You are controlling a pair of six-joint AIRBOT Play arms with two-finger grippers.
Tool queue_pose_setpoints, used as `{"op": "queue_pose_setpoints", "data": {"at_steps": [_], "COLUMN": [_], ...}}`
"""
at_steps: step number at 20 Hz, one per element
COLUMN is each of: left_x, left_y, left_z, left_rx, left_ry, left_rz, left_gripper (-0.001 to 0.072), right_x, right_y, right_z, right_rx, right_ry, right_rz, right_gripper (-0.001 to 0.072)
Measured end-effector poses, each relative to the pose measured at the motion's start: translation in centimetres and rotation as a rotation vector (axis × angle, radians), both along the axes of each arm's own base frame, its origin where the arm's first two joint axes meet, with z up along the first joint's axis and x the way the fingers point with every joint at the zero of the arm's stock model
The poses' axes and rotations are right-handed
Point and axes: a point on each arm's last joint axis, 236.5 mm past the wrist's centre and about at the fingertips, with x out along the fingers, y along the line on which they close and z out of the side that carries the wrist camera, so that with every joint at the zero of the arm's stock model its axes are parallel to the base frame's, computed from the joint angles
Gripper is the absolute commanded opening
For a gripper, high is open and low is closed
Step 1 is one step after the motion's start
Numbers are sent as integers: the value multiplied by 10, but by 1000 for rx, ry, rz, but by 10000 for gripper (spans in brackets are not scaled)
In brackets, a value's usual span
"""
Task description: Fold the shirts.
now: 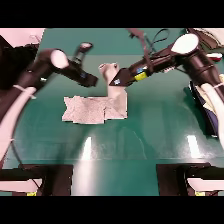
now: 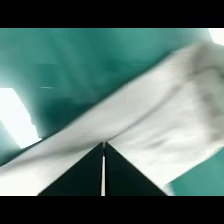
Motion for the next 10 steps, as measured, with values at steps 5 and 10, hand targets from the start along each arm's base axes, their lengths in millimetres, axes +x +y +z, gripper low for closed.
{"op": "queue_pose_setpoints", "data": {"at_steps": [5, 10], "left_x": [-10, -28], "left_y": [100, 132], "left_z": [72, 98], "left_rx": [99, 133], "left_ry": [-118, -146], "left_rz": [146, 197], "left_gripper": [19, 19], "right_x": [-4, -14], "right_y": [71, 158], "right_z": [-40, -73], "right_rx": [3, 36], "right_ry": [-26, -103], "right_rz": [81, 193], "right_gripper": [13, 594]}}
